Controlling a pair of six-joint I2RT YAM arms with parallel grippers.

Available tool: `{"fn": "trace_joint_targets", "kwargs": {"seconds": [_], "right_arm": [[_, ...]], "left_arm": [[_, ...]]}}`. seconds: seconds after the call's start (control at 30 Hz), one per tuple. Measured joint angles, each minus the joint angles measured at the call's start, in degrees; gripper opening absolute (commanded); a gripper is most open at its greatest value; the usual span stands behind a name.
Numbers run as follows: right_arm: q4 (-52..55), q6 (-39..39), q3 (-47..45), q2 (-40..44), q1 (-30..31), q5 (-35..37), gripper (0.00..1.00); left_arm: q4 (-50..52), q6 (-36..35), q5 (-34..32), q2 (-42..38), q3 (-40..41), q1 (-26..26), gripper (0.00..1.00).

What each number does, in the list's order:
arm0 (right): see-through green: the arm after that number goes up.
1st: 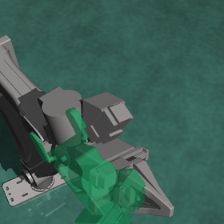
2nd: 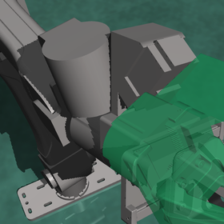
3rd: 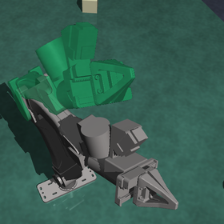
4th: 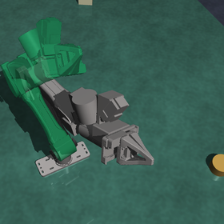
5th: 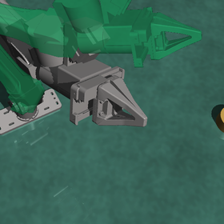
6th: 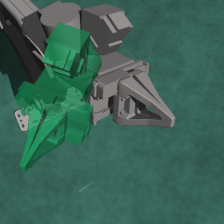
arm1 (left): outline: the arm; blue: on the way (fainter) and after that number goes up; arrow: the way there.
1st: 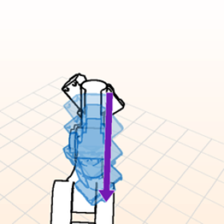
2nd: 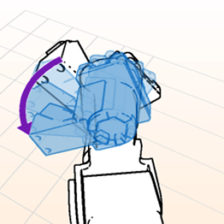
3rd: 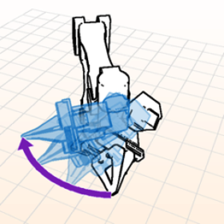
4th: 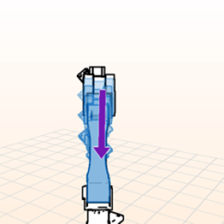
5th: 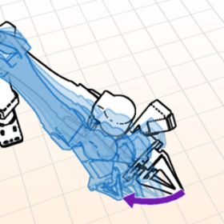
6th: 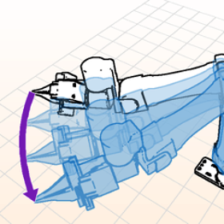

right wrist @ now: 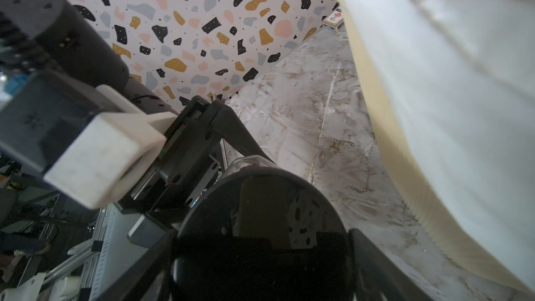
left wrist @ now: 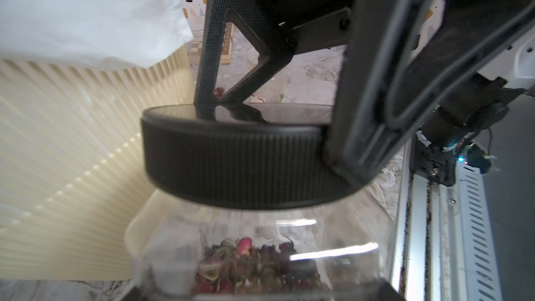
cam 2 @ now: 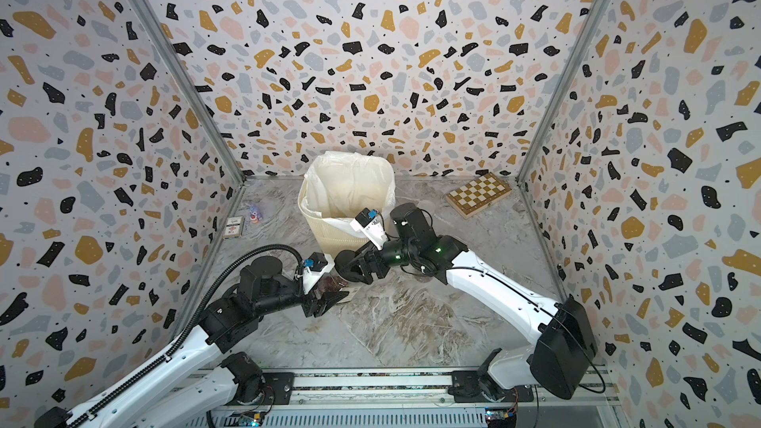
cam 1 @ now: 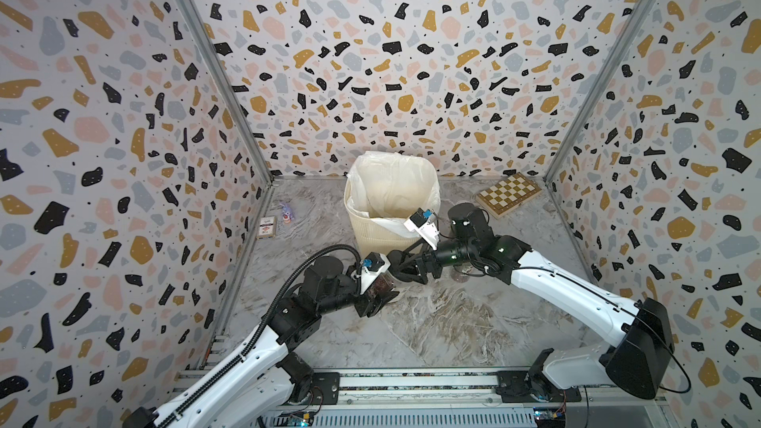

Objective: Empty the moldy dried flower tea in the jars
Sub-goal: Unscrew the lid from the jar.

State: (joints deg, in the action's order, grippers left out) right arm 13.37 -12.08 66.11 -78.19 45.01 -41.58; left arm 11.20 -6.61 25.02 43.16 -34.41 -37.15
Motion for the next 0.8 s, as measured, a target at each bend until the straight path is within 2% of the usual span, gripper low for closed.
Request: {"fn": "trace_joint_targets", "kwargs": {"seconds": [0.3, 0.5, 0.53, 0.6, 0.7, 0.8], "right_arm": [[0.04, 13.0, -7.08, 9.73, 0.35, -9.57, 0.72], [-1.42, 18.97, -9.44, 14.21, 0.39, -18.12, 0.75], [-1.44, 19.54, -9.62, 14.6, 0.39, -18.86, 0.77], [-1.4, 20.41, -9.66, 14.93, 0.48, -19.8, 0.88], [-1.14, 20.65, -9.66, 14.93, 0.5, -19.17, 0.99], [-0.42, 19.21, -9.7, 14.8, 0.55, -16.24, 0.99]], "left_arm": [[5.55, 1.81, 19.43, 0.09, -2.97, 0.39, 0.57], [9.44, 3.19, 32.44, 4.26, -7.65, 0.68, 0.57], [10.12, 2.93, 33.7, 4.83, -8.2, 0.68, 0.57], [11.54, 2.25, 35.45, 5.75, -9.16, 0.7, 0.57], [12.13, 1.62, 35.54, 5.95, -9.44, 0.79, 0.57], [11.43, 1.16, 33.81, 5.18, -9.44, 1.03, 0.57]]}}
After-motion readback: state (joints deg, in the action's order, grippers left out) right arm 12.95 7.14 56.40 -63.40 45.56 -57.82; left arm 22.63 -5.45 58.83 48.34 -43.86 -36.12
